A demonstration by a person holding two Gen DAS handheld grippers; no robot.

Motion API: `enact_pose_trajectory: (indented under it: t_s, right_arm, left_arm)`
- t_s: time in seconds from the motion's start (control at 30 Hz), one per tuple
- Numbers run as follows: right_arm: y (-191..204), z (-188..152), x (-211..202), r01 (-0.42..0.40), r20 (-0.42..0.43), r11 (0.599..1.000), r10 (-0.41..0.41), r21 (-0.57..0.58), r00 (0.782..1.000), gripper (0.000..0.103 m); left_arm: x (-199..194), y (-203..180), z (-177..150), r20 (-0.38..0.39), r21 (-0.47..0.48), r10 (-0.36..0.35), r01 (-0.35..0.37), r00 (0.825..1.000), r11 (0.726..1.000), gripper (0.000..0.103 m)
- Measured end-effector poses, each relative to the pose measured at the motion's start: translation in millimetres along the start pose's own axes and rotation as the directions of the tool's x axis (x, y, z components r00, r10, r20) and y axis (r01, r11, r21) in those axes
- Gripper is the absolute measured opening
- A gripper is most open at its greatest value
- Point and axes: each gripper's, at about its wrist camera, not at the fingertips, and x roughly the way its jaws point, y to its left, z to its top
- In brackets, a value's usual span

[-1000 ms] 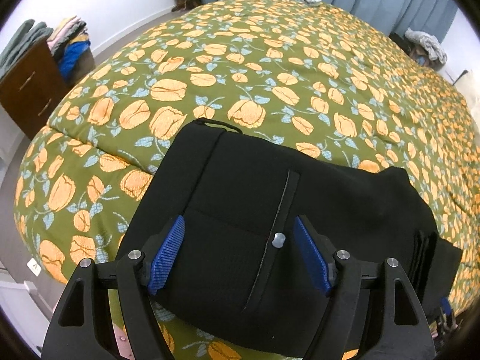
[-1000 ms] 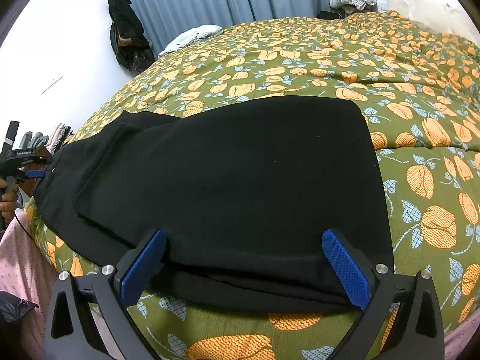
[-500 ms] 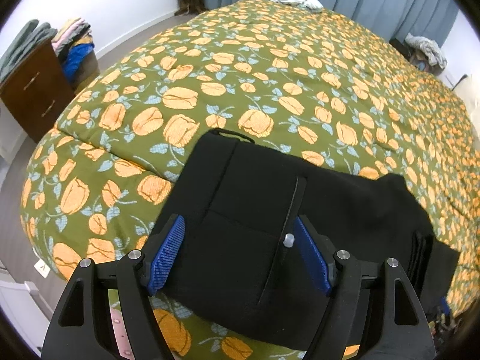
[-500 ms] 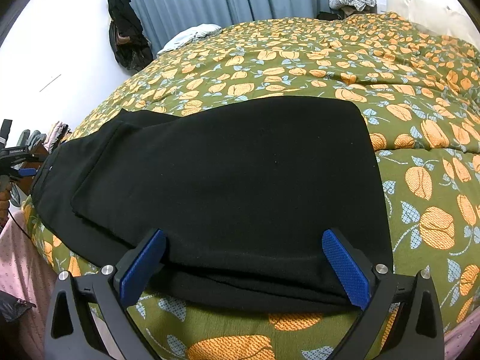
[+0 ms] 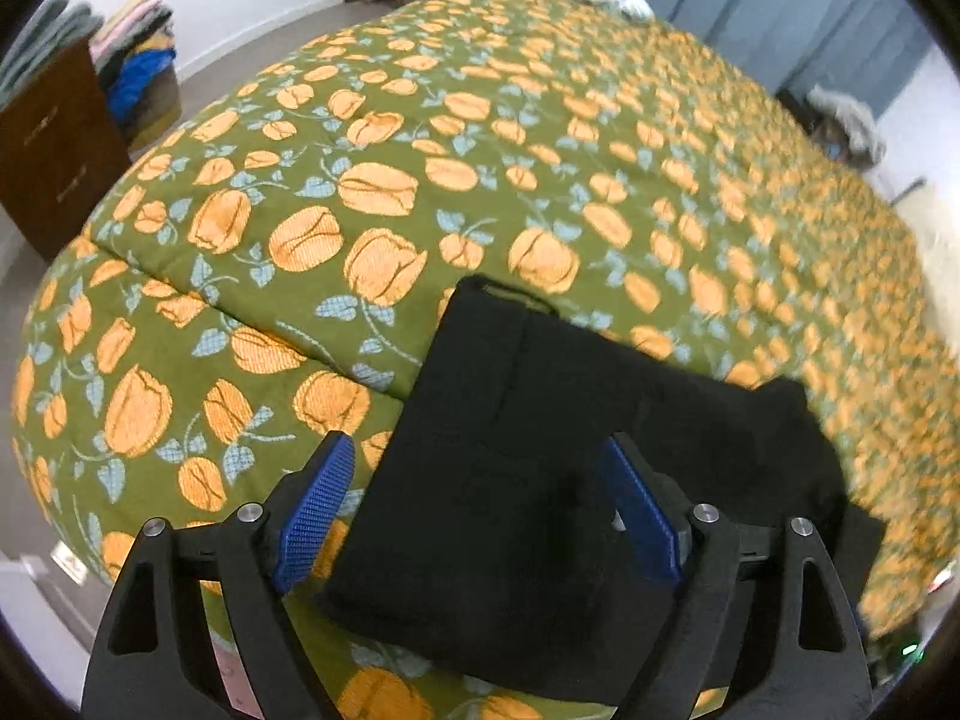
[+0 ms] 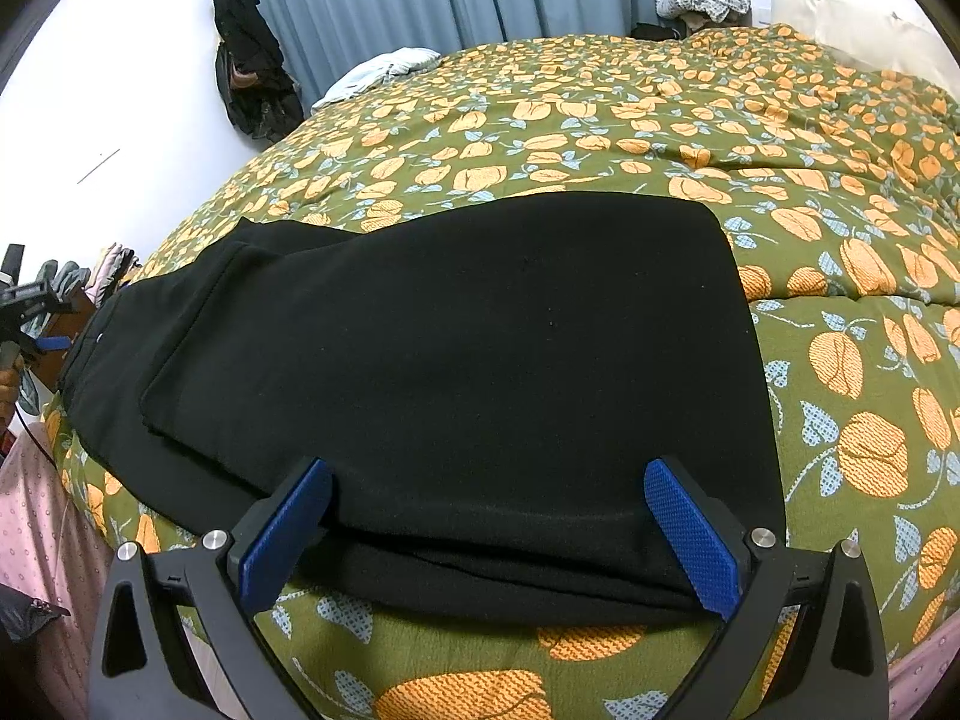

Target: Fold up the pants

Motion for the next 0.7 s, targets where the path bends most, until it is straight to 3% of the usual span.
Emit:
enact_pose_trajectory:
  t_s: [0.1, 0.23, 0.37, 0.47, 0.5, 0.57, 0.63, 0.7]
  right_arm:
    - [0.5, 0.2, 0.0, 0.002, 0.001, 1.000, -0.002, -0.001, 1.000, 0.103]
    - [0.9, 0.2, 0.1, 0.003, 0.002, 1.000, -0.003, -0.003, 1.000, 0.103]
    - [1.0, 0.2, 0.2, 0.004, 0.002, 1.000, -0.004, -0.003, 1.000, 0.103]
    - [1.1, 0.2, 0.3, 0.004, 0.002, 1.000, -0.004, -0.003, 1.000, 0.103]
    - [1.0, 0.2, 0.3, 0.004, 0.002, 1.000, -0.004, -0.003, 1.000, 0.103]
    - [1.1, 0.2, 0.3, 0.004, 0.002, 1.000, -0.004, -0.003, 1.000, 0.103]
    - [1.2, 0.0, 0.3, 0.005, 0.002, 1.000, -0.005, -0.002, 1.000, 0.103]
    - [1.2, -0.1, 0.2, 0.005, 0.002, 1.000, -0.005, -0.002, 1.000, 0.103]
  left_arm:
    - [8.0, 4.6, 0.9, 0.008, -0.005, 0.084, -0.084, 0.996, 0.996, 0.086]
    - [30.3, 19.5, 2.6, -0.053, -0.071, 0.037, -0.040, 0.998, 0.997, 0.097]
    - [37.7, 20.0, 0.8, -0.072, -0.068, 0.007, -0.012, 0.997, 0.998, 0.095]
    - [29.4, 16.7, -3.8, -0.060, -0.065, -0.094, 0.090, 0.994, 0.994, 0.047]
    - [26.7, 14.5, -5.1, -0.059, -0.065, -0.077, 0.073, 0.995, 0.995, 0.033]
    - [18.1, 10.8, -7.6, -0.048, -0.055, -0.049, 0.046, 0.998, 0.997, 0.022]
    - [6.0, 12.2, -8.1, -0.044, -0.114, -0.078, 0.073, 0.996, 0.991, 0.013]
    - [-9.0, 14.1, -7.2, -0.023, -0.161, -0.116, 0.111, 0.993, 0.981, 0.010]
